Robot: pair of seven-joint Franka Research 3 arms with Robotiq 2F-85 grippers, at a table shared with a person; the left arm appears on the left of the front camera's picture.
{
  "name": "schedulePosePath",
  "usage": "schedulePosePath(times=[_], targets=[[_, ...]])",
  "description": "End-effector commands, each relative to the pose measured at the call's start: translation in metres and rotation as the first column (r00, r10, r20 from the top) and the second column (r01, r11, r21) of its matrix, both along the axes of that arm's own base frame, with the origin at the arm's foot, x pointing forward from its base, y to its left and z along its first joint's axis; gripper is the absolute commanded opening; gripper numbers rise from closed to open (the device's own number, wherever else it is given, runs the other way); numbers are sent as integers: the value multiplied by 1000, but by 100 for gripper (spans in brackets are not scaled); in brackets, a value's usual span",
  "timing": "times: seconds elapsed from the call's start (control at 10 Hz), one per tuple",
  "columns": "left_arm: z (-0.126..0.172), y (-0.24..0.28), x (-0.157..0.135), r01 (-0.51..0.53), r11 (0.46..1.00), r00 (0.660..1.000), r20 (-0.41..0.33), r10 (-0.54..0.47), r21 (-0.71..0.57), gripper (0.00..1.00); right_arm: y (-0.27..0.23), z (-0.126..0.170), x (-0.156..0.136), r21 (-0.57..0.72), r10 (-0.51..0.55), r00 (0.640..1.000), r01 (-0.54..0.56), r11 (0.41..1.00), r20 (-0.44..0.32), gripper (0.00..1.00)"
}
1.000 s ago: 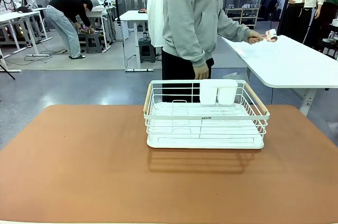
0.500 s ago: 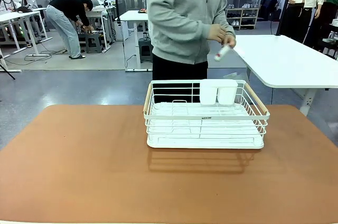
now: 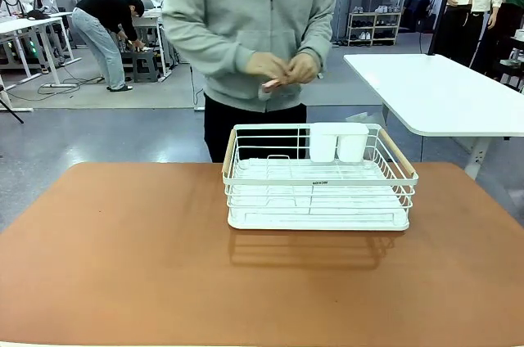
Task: Clean the table.
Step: Pick up the Lint Roller when the human hands it over.
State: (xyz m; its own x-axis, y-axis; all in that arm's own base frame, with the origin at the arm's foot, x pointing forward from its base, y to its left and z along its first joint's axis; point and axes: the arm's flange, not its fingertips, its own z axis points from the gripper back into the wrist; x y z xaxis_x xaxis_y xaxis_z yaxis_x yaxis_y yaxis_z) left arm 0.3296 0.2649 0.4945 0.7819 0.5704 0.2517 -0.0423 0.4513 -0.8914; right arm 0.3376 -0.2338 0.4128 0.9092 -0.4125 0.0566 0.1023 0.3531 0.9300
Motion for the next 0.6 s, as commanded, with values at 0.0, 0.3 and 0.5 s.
schedulePosePath(times=[0.0, 0.3, 0.5], targets=[[-1, 1, -3, -2, 1000, 1000, 4, 2, -4, 100, -2, 3, -1, 1, -2, 1000, 2, 1000, 7, 100], [-1, 1, -3, -2, 1000, 1000, 4, 2, -4, 100, -2, 3, -1, 1, -2, 1000, 2, 1000, 7, 100], [-1, 1, -3, -2, 1000, 1000, 4, 2, -4, 100, -2, 3, -1, 1, -2, 1000, 2, 1000, 7, 100]])
